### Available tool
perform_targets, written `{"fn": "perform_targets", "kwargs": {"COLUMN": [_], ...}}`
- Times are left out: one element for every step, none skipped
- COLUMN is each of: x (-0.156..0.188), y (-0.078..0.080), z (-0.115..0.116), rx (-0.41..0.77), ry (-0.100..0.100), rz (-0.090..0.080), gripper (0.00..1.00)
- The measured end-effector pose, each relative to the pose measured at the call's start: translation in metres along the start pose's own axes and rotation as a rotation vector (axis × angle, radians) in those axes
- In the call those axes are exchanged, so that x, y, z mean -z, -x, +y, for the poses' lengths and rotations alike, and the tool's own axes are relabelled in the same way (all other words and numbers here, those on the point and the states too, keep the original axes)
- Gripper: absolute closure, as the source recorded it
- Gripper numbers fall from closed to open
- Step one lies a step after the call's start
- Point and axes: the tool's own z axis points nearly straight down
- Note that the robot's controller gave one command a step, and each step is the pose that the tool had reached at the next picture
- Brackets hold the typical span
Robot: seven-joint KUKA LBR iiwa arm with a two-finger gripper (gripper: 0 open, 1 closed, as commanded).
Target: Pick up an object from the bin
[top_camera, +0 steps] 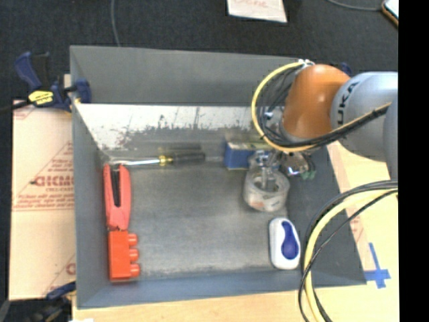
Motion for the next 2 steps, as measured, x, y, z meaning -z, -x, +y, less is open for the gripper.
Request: {"fn": "perform_targets", "kwargs": {"x": [0.001,0.001], "y": [-0.016,-0.003], "z": [0.013,-0.003], "rx": [0.013,-0.011], "ry": [-0.008,-0.001], "rz": [-0.018,-0.004], "gripper": [1.0,1.0]}}
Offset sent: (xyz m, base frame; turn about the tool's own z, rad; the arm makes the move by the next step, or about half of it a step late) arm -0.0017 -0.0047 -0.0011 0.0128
